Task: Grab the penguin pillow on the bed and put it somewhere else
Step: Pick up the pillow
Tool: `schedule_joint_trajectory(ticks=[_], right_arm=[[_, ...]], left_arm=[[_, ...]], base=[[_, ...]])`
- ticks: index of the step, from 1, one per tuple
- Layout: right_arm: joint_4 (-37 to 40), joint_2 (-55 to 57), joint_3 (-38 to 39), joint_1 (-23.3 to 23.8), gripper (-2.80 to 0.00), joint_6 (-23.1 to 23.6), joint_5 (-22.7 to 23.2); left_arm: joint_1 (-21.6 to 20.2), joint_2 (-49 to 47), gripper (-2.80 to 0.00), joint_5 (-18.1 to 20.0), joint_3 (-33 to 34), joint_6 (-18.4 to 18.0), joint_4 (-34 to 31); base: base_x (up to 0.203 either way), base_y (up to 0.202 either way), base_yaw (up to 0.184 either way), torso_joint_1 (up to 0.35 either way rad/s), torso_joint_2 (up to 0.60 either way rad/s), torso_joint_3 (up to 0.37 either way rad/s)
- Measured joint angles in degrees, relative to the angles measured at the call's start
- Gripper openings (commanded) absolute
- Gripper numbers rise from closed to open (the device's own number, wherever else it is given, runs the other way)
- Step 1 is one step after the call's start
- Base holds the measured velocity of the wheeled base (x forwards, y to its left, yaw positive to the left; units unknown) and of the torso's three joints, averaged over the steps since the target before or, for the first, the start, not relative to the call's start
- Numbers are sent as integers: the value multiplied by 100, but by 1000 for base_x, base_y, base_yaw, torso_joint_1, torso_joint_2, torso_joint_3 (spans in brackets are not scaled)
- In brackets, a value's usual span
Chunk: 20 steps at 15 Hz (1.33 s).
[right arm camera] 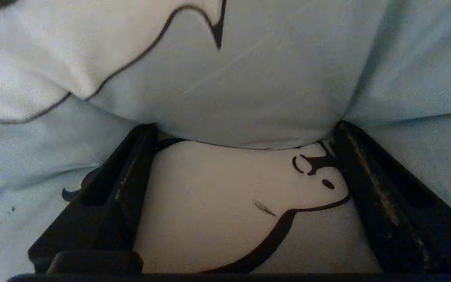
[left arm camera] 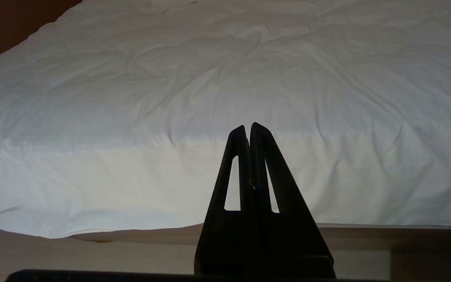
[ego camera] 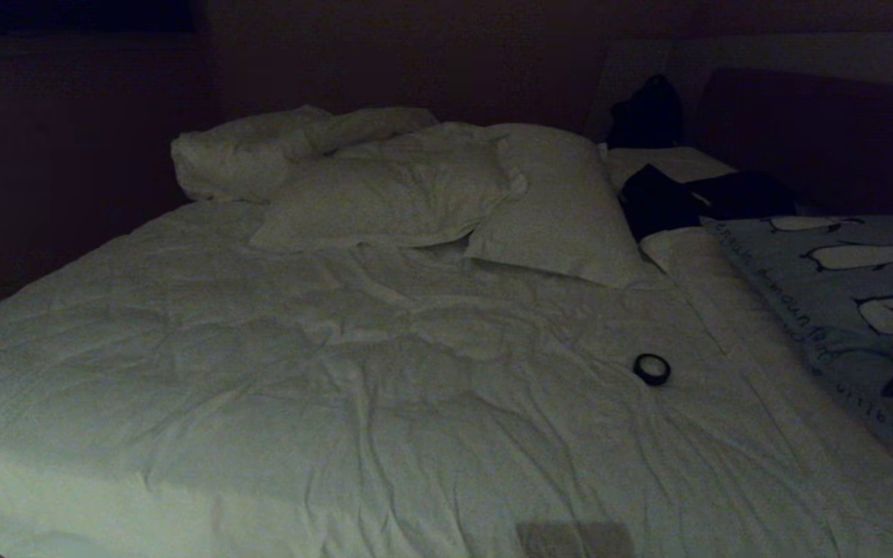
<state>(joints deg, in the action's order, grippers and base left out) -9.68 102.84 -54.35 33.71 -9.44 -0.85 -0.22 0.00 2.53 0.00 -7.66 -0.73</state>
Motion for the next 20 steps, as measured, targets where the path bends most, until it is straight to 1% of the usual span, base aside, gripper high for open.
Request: schedule_joint_trajectory(ticks=[1,7,12,15,20], right_arm=[[-10,80,5,2,-280,-81,37],[-142,90,17,6,-280,-339,68],[-32,-632,38,-15,-280,-621,115],[166,-1283,49,-26,-280,-809,330],[674,-2197,18,-39,-280,-1122,884]], left_arm=[[1,0,-280,0,0,-2,0],[1,0,-280,0,0,-2,0],[1,0,-280,0,0,-5,0],[1,0,-280,0,0,-6,0],[1,0,-280,-1,0,-3,0]], base=[[0,0,0,0,0,0],[0,0,0,0,0,0],[0,0,0,0,0,0],[0,0,0,0,0,0],[0,0,0,0,0,0]])
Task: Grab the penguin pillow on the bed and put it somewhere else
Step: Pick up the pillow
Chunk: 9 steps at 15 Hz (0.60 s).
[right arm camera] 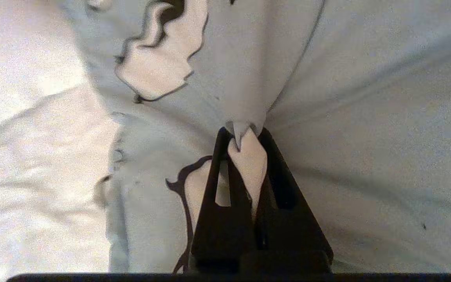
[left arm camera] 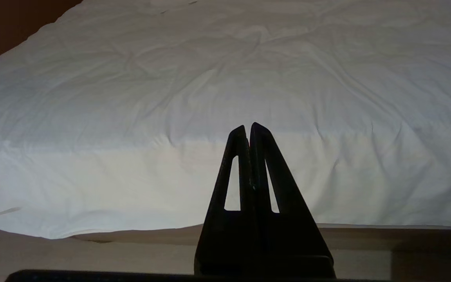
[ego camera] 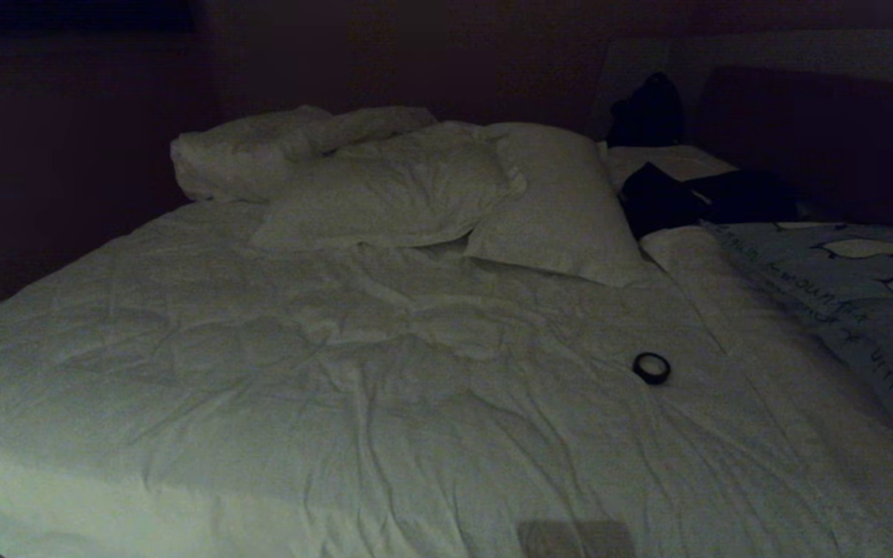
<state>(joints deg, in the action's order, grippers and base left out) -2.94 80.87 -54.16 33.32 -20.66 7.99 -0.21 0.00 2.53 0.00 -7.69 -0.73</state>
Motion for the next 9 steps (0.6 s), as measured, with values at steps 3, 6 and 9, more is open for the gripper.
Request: schedule_joint_trajectory(ticks=[3,6,9], right_arm=[[105,-421,-61,-13,-280,-204,294],[270,-860,-286,-145,-280,-392,569],[445,-1404,-526,-804,-280,-648,818]], left_arm=[[0,0,-280,1,0,-1,0],[-1,0,-280,3,0,-1,0],[-1,0,-280,1,0,-2,0]], base=[[0,0,0,0,0,0],[0,0,0,0,0,0],[0,0,0,0,0,0]])
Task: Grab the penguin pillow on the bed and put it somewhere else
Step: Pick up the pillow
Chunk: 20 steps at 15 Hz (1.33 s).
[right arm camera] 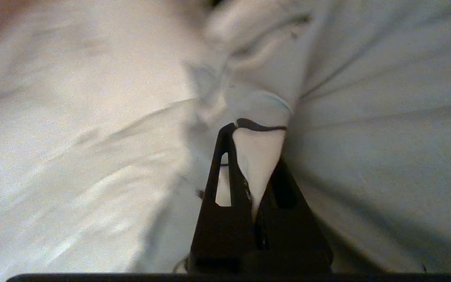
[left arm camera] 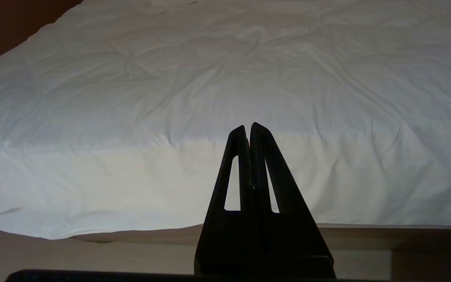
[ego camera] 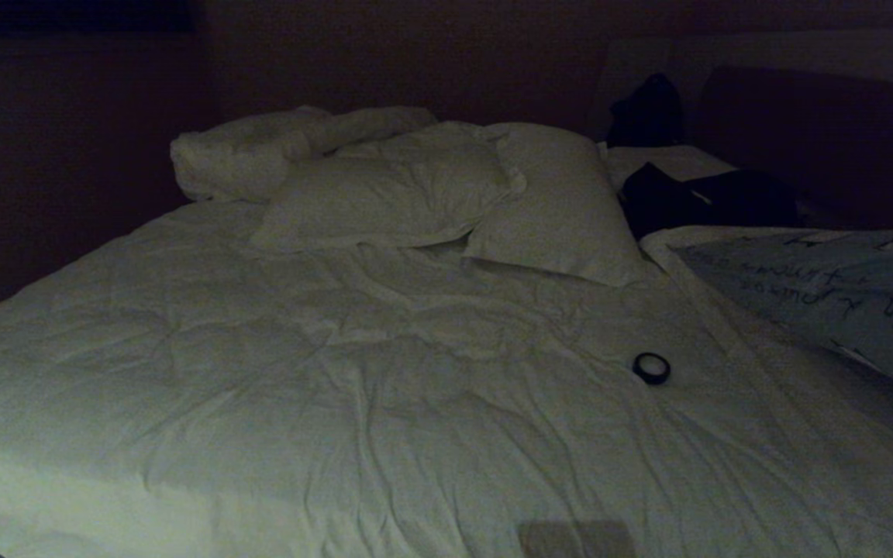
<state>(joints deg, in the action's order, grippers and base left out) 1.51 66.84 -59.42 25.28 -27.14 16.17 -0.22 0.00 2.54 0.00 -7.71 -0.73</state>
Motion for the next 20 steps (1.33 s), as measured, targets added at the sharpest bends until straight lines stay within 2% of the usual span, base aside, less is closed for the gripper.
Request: schedule_joint_trajectory(ticks=[5,9,16,20], right_arm=[[-46,-435,-461,-1475,-280,-146,148],[-129,-456,-568,-2418,-280,-91,147],[-156,-54,-397,-2845,-280,-102,165],[-460,10,-331,-3193,-280,-114,142]], left_arm=[[1,0,-280,0,0,3,0],[1,0,-280,-1,0,0,2],[1,0,-280,-1,0,3,0],[1,0,-280,-2,0,0,0]], base=[[0,0,0,0,0,0],[0,0,0,0,0,0],[0,0,0,0,0,0],[0,0,0,0,0,0]])
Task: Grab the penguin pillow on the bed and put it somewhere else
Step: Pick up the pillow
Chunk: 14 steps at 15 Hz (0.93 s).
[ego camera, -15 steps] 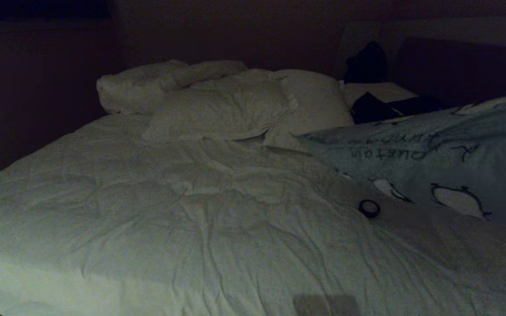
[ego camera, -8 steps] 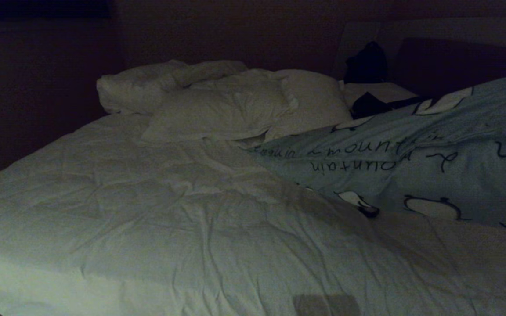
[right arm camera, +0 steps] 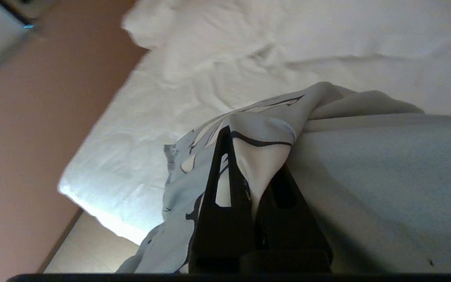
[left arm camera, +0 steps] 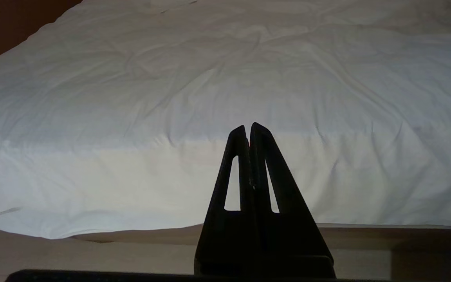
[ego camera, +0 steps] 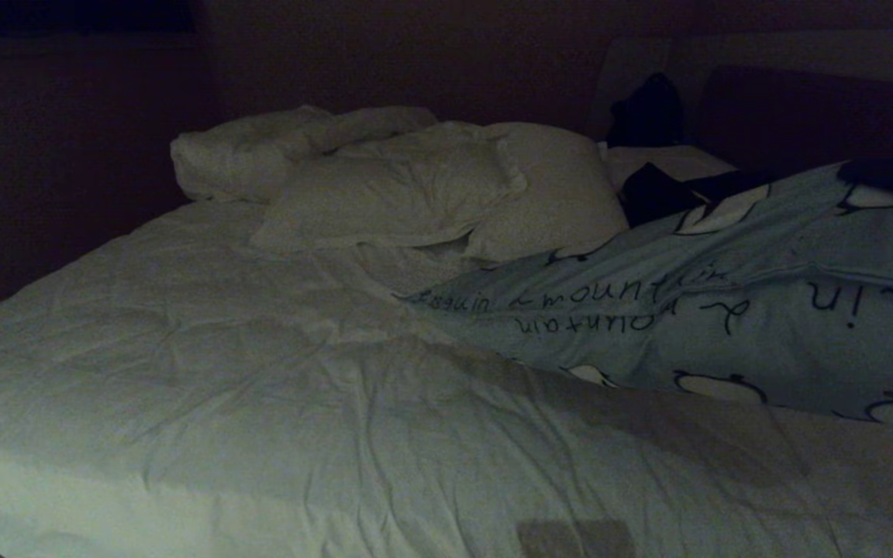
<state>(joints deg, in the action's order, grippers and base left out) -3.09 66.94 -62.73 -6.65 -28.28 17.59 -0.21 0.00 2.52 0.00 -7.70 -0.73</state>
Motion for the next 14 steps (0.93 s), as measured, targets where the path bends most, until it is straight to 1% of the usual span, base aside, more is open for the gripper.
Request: schedule_joint_trajectory(ticks=[2,14], right_arm=[[-109,-23,-7,-50,-280,-21,-50],[-135,-424,-96,-61,-280,6,-241]], left_arm=[[0,0,-280,3,0,0,0],[-1,0,-280,17,0,3,-1]], base=[[0,0,0,0,0,0],[0,0,0,0,0,0]])
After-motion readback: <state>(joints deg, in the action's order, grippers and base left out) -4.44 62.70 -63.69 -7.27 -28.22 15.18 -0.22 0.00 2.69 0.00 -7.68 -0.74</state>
